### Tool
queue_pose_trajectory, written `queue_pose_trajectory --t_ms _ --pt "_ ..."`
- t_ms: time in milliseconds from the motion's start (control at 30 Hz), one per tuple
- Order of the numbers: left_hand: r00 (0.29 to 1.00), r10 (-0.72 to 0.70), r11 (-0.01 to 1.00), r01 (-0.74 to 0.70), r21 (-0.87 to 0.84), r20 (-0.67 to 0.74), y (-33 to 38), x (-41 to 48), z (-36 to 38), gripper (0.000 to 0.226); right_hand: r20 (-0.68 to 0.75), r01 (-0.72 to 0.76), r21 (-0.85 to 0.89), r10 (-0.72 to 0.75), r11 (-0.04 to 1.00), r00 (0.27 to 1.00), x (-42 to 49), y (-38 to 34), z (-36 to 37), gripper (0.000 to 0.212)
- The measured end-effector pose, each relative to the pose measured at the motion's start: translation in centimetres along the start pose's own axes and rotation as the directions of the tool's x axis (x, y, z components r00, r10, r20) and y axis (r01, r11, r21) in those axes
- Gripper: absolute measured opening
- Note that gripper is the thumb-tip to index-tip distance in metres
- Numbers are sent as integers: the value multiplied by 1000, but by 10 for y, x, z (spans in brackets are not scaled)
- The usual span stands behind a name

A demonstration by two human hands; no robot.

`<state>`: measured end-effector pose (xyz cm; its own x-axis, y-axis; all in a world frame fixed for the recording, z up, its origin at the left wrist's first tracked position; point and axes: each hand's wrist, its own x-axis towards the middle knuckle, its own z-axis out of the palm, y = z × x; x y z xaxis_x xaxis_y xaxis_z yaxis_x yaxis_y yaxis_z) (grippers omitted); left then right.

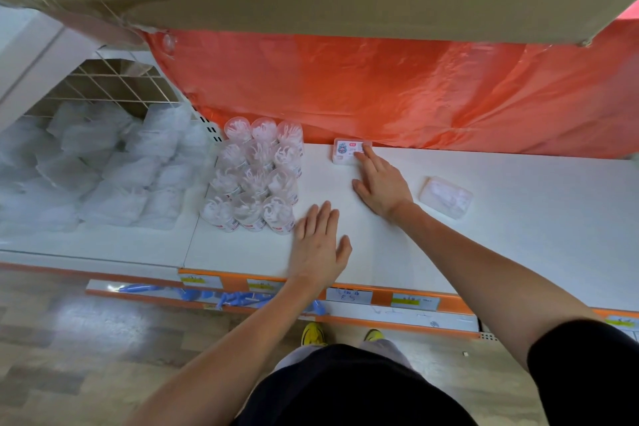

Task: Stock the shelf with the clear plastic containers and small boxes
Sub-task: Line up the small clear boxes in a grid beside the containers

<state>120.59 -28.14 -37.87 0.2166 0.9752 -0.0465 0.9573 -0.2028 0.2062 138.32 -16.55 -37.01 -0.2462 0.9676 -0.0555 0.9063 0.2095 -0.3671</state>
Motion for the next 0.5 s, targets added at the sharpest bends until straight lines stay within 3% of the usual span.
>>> queue_pose_trajectory --t_ms 500 --pt "1000 -5 1000 5 21 7 1 0 -1 60 25 -35 20 35 999 999 -1 -8 -4 65"
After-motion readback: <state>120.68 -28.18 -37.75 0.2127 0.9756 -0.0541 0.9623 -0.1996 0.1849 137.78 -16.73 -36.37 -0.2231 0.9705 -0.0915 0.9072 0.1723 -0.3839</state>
